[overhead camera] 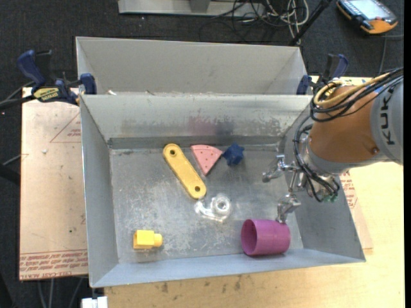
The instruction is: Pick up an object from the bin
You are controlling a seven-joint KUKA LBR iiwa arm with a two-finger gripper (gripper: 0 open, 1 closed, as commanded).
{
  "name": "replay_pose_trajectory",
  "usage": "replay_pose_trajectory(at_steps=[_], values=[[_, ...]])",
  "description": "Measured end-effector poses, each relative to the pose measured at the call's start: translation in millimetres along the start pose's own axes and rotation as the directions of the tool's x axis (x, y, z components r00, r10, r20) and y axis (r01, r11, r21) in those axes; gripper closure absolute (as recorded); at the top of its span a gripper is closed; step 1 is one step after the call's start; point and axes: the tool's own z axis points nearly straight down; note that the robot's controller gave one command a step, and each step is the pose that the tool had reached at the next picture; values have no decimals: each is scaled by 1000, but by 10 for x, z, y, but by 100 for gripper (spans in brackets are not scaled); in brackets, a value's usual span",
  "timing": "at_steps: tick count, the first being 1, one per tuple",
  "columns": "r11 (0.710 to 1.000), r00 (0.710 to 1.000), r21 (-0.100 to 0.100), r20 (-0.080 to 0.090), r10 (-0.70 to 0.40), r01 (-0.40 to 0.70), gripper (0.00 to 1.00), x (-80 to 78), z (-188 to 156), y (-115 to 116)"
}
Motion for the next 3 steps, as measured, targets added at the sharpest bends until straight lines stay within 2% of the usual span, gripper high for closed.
replay_pose_trajectory(at_steps=[1,2,3], values=[[998,997,14,27,-67,67,0,92,-45,247],[977,977,13,29,-212,211,0,111,102,548],[920,919,21,40,-393,392,0,119,182,732]])
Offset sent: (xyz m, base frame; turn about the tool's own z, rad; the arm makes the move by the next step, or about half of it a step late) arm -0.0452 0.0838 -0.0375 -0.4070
